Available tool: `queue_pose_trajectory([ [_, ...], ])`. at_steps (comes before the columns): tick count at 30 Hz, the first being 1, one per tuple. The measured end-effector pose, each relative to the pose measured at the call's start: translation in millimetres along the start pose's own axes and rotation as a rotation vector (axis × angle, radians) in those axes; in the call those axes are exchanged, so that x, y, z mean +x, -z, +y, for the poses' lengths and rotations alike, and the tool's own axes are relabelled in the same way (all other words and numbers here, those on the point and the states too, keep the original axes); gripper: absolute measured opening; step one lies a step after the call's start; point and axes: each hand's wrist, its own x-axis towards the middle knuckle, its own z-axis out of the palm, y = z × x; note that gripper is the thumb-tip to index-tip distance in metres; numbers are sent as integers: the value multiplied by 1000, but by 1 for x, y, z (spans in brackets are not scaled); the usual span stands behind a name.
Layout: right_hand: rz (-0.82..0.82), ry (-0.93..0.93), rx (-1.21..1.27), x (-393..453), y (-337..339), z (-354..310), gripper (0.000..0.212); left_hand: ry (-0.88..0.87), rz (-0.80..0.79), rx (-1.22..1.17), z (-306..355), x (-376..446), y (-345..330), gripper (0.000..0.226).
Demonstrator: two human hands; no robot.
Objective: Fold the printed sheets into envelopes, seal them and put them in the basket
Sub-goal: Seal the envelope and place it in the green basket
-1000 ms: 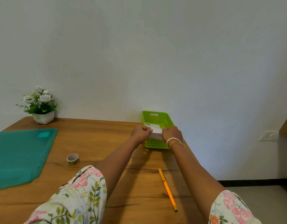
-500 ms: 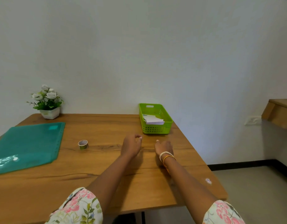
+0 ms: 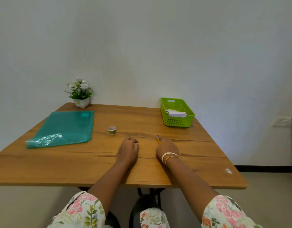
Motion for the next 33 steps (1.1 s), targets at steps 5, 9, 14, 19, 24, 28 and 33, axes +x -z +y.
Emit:
queue_pose_trajectory([
  [5,105,166,-30,0,-27,-32,31,78,225,6,-19,2,19,15],
  [9,174,168,8,8,-39,-43,29,206,298,77,-31,13,30,25],
  [14,205,175,14,26,-45,-42,25,342,244,-38,-41,35,33,62],
  [19,247,137,84,45,-46,-34,22,358,229,-11,-49,61,29,58],
  [24,287,6,148,63,-37,-14,23,239,163,50,-45,79,11,40],
  [28,309,-38,110,83,-32,6,24,91,28,-7,-20,88,-20,37],
  [33,299,-59,108,100,-31,14,28,6,-90,-84,16,101,-61,41],
])
